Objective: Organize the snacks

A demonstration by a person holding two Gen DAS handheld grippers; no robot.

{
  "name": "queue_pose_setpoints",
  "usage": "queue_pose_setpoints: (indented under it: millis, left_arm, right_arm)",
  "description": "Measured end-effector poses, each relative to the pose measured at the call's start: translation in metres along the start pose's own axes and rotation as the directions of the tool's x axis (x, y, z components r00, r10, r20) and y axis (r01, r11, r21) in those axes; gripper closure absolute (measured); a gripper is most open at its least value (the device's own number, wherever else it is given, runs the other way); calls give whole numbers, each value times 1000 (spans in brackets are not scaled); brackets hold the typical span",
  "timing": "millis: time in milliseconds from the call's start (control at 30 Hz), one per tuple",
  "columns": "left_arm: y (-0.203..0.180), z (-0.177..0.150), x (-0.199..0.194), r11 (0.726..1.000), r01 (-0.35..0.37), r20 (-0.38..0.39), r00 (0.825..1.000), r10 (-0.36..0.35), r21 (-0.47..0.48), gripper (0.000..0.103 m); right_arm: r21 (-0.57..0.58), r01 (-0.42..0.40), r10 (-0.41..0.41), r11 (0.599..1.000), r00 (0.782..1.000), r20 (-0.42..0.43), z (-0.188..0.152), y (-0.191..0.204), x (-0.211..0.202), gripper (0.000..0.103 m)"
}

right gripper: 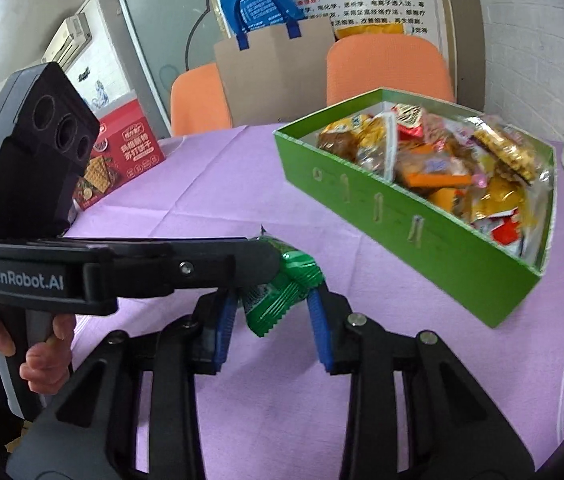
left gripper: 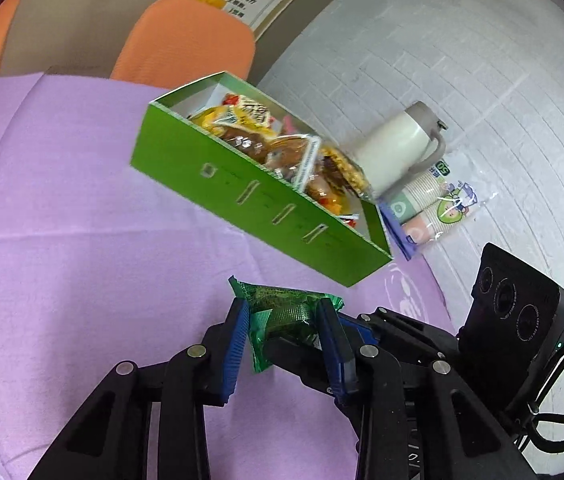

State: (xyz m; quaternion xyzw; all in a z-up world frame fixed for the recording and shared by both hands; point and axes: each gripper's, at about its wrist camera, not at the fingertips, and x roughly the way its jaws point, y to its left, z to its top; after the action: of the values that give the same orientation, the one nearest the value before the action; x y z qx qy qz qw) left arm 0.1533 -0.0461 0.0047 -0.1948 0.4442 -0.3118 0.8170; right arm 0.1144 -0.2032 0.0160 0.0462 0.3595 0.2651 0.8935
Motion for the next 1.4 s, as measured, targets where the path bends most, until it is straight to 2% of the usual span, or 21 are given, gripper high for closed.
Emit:
queue_pose_setpoints:
  millis: [200,333,467,500,533,567,600,633,667,700,733,833,1100,1267,1333,1400]
  left_arm:
    - [-52,32,20,993,43,6,999,-44,109,68]
    - [-77,54,41,986,83,-9,997,-83,143,68]
    - [-93,72,66,983,100,-26,995,-97,156,68]
    - [-96,74,72,982,98,-26,995,-95,159,68]
    - [-96,77,78,983,90,-27,996,-87,161,68]
    - [-95,78,83,985,77,-28,997,-74,156,62]
    - [-94,78,86,987,67,-34,997,-63,146,57]
    - [-91,76,88,990,48,-39,998,-43,135,35]
    - [-89,73,86,991,20,-28,999,-17,131,15]
    - [-88,70,82,990,0,5,1000,0,140,13]
    - [-87,65,75,986,-25,48,999,17,164,12]
    - [-85,58,64,976,-102,93,992,86,190,7]
    - [-86,42,24,969,-170,170,975,140,177,6]
    - [-91,16,-11,955,-254,239,947,213,156,1]
    - [-93,2,-20,949,-277,247,940,234,153,1]
    - [-95,-13,-25,930,-332,239,927,290,157,0]
  right_arm:
    - [39,89,-93,995,990,108,12,-34,-36,66]
    - [57,169,-175,984,973,149,22,-54,-45,66]
    - [82,197,-209,977,962,178,25,-76,-44,66]
    - [84,205,-217,975,960,175,25,-80,-39,63]
    - [79,228,-238,970,958,159,22,-84,-37,49]
    - [72,250,-258,965,956,141,19,-86,-36,39]
    - [64,263,-270,963,952,142,14,-86,-36,22]
    - [58,263,-269,963,949,164,12,-86,-40,16]
    - [56,260,-266,964,947,181,8,-86,-43,16]
    - [58,254,-260,966,947,186,5,-86,-46,16]
    - [62,246,-254,967,949,185,3,-86,-47,15]
    - [79,242,-252,967,953,168,3,-85,-47,10]
    - [91,211,-224,973,960,170,-2,-62,-75,2]
    - [55,231,-237,971,954,184,-13,-42,-96,1]
    - [55,247,-253,967,952,170,-18,-35,-101,1]
    - [64,261,-267,963,951,153,-25,-32,-103,1]
